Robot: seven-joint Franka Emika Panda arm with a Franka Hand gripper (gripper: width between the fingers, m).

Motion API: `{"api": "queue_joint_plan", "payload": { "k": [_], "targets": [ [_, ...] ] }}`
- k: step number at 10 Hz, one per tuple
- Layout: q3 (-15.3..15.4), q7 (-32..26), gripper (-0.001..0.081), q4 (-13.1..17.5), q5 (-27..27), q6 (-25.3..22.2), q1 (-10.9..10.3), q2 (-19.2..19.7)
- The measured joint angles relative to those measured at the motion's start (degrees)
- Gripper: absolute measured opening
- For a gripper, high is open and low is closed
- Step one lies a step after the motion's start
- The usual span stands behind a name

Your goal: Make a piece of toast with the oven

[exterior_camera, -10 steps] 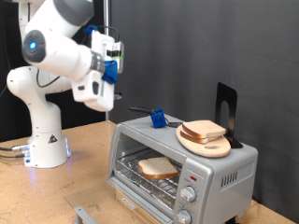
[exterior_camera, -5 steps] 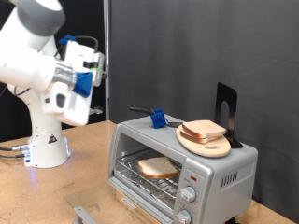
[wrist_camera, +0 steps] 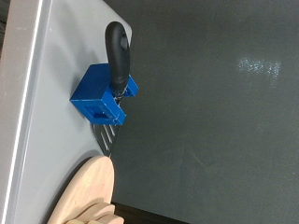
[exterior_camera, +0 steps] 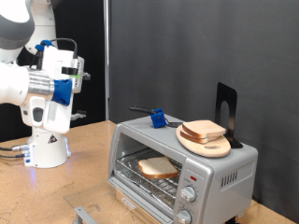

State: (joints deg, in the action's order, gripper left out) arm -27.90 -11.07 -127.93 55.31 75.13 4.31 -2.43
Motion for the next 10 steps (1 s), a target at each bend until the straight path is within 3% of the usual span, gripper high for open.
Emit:
{"api": "queue_joint_plan", "payload": {
  "k": [4,7,10],
  "targets": [
    [-0.97,4.85,0.0682,-2.83,8.42,9.91,1.31,-0.76],
    [-2.61,6.39,0.0682,-0.02,2.77,12.09,3.06,3.68],
    [-3.07,0.96,0.0682,2.14,1.36,16.31,3.81,10.19]
  ]
}}
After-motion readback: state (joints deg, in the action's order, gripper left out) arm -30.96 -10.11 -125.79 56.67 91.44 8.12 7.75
